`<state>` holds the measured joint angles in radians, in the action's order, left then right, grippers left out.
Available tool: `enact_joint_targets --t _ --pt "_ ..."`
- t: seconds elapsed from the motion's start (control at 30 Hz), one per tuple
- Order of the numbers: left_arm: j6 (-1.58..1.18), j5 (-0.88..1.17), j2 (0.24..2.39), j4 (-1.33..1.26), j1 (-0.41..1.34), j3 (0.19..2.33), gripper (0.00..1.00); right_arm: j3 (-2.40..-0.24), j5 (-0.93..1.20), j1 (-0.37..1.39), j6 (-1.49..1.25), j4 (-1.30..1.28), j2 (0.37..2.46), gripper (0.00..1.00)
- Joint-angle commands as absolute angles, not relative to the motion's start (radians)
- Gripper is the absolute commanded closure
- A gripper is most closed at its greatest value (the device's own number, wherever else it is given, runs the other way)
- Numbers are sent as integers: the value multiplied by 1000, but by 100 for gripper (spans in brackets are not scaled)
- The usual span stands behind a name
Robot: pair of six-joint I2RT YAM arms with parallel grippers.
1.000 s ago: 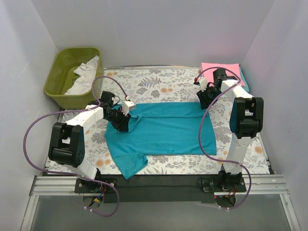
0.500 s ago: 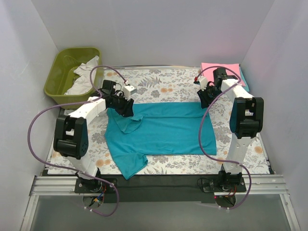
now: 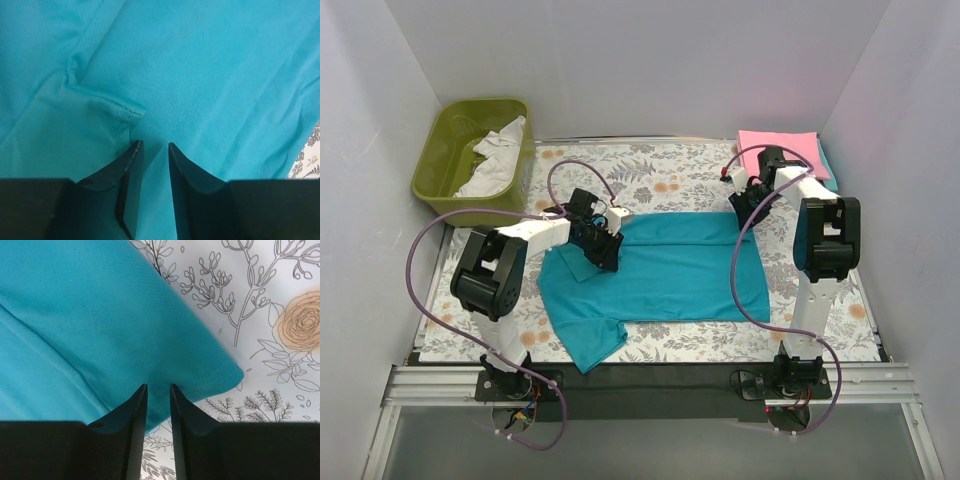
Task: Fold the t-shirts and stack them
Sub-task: Fold the tshirt
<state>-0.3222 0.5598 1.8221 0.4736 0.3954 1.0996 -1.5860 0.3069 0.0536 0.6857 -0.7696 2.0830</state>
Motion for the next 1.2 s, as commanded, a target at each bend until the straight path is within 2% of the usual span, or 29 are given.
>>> enact_joint_targets --t 0.0,0.13,0.23,0.27,0.3,0.4,0.57,0.97,1.07,1.17 --pt "-333 558 1740 506 382 1095 72 -1582 253 58 706 -793 2068 74" --pt "-359 601 1628 548 307 1150 66 -1562 155 55 749 -787 2048 77" --pt "-373 557 1600 575 227 1192 59 -1582 173 49 750 -793 2005 70" --pt "-376 534 1603 572 207 1207 57 -1585 193 51 749 -793 1990 61" --pt "-374 513 1609 571 189 1213 56 -1586 230 52 746 -795 1958 58" --pt "-373 414 1663 551 130 1229 53 -1574 259 72 742 -801 1922 56" --pt "-435 299 1750 511 75 1261 53 -1528 261 94 767 -807 1914 57" --pt "-477 242 1764 515 58 1169 55 -1456 219 109 834 -804 1962 57" --pt "-486 226 1775 511 43 1135 56 -1456 204 110 842 -805 1968 68" --pt "-506 233 1796 517 14 1132 56 -1456 192 110 853 -808 1961 72"
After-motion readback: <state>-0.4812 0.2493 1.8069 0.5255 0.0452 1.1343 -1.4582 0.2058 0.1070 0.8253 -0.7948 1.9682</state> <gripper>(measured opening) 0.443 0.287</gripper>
